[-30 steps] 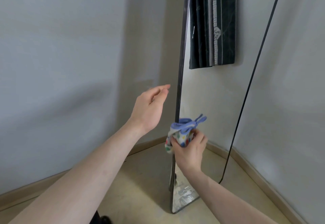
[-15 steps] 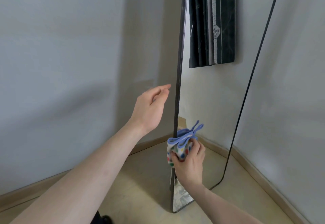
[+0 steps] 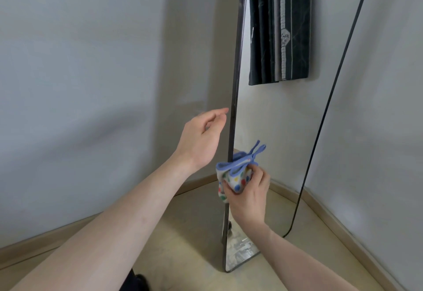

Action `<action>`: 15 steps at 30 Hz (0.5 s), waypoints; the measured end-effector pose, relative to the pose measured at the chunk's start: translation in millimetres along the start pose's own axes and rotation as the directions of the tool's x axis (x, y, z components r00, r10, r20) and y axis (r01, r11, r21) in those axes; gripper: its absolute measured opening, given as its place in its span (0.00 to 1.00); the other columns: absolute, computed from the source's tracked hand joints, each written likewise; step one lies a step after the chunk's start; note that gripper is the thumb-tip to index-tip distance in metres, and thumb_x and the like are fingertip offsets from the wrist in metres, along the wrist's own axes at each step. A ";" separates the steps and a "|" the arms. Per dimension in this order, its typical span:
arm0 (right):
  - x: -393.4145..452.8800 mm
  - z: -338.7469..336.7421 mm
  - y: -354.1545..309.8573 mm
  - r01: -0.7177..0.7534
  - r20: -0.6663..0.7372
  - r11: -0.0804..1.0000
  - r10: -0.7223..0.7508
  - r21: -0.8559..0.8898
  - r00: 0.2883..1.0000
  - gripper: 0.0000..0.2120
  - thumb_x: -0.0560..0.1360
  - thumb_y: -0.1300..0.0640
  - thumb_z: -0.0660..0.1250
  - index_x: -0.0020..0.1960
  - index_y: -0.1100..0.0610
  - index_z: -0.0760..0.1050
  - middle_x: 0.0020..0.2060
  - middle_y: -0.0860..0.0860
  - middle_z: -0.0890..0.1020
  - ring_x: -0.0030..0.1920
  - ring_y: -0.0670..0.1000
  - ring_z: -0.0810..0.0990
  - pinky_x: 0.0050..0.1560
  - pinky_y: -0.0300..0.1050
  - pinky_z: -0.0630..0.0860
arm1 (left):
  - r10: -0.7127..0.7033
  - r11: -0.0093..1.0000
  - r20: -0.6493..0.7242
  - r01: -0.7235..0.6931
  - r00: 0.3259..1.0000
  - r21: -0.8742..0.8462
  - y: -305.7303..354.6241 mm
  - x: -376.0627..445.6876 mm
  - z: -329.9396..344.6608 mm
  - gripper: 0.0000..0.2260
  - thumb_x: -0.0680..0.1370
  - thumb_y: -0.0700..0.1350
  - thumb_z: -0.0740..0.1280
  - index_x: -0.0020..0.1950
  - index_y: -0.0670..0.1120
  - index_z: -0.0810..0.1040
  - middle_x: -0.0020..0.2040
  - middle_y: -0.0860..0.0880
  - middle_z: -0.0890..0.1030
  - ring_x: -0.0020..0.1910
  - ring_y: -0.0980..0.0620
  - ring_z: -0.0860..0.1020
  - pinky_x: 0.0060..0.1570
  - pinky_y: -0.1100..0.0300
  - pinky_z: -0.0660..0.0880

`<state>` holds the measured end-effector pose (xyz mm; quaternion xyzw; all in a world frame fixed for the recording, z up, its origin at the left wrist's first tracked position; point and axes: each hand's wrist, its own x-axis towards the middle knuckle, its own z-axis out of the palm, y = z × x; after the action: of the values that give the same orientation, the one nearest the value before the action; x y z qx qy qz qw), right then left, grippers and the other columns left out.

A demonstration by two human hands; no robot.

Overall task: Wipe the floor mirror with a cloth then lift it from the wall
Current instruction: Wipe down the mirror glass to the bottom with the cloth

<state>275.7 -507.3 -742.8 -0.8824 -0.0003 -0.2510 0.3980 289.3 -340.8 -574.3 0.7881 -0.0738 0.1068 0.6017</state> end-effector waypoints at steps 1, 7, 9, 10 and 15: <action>-10.7 3.9 12.7 -0.015 0.027 0.999 0.016 -0.037 1.000 0.40 0.64 0.43 0.80 0.68 0.56 0.66 0.62 0.53 0.70 0.62 0.56 0.71 0.61 0.57 0.76 | 0.000 1.000 0.004 0.000 1.000 0.000 0.0 -0.4 -0.2 0.15 0.85 0.51 0.58 0.68 0.57 0.79 0.49 0.52 0.74 0.56 0.52 0.79 0.61 0.68 0.70; -72.7 21.7 60.5 -0.194 0.102 0.970 0.210 -0.143 0.972 0.43 0.60 0.46 0.85 0.65 0.57 0.66 0.60 0.56 0.72 0.62 0.60 0.72 0.57 0.57 0.76 | 0.003 1.000 0.003 -0.003 1.000 0.018 4.1 -4.2 -3.0 0.15 0.86 0.50 0.58 0.71 0.56 0.78 0.49 0.55 0.79 0.56 0.62 0.79 0.63 0.71 0.67; -70.6 24.9 60.5 -0.223 0.083 0.968 0.233 -0.119 0.969 0.41 0.59 0.48 0.86 0.63 0.56 0.66 0.59 0.54 0.71 0.62 0.61 0.72 0.57 0.60 0.77 | 0.005 0.999 0.006 -0.005 1.000 0.038 3.2 -3.6 -5.1 0.16 0.86 0.50 0.57 0.71 0.56 0.77 0.49 0.53 0.76 0.51 0.64 0.79 0.60 0.77 0.66; -64.9 25.5 55.9 -0.230 0.065 0.968 0.237 -0.098 0.969 0.40 0.59 0.48 0.85 0.62 0.55 0.66 0.58 0.52 0.70 0.62 0.60 0.72 0.56 0.61 0.77 | 0.006 0.999 0.003 -0.006 1.000 0.042 2.4 -2.5 -6.3 0.16 0.86 0.50 0.57 0.71 0.55 0.77 0.49 0.53 0.75 0.51 0.63 0.79 0.60 0.77 0.66; -17.8 20.7 4.2 -0.205 -0.112 0.971 0.219 0.123 0.969 0.35 0.62 0.49 0.83 0.59 0.54 0.66 0.53 0.45 0.65 0.58 0.56 0.72 0.59 0.57 0.75 | 0.000 1.000 -0.016 0.001 1.000 0.019 0.9 1.1 -4.8 0.15 0.86 0.50 0.58 0.70 0.55 0.79 0.48 0.51 0.74 0.55 0.54 0.78 0.62 0.70 0.69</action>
<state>270.2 -492.1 -765.1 -0.8364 0.1051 -0.2615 0.4701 289.7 -336.4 -571.9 0.7928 -0.0678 0.1138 0.5949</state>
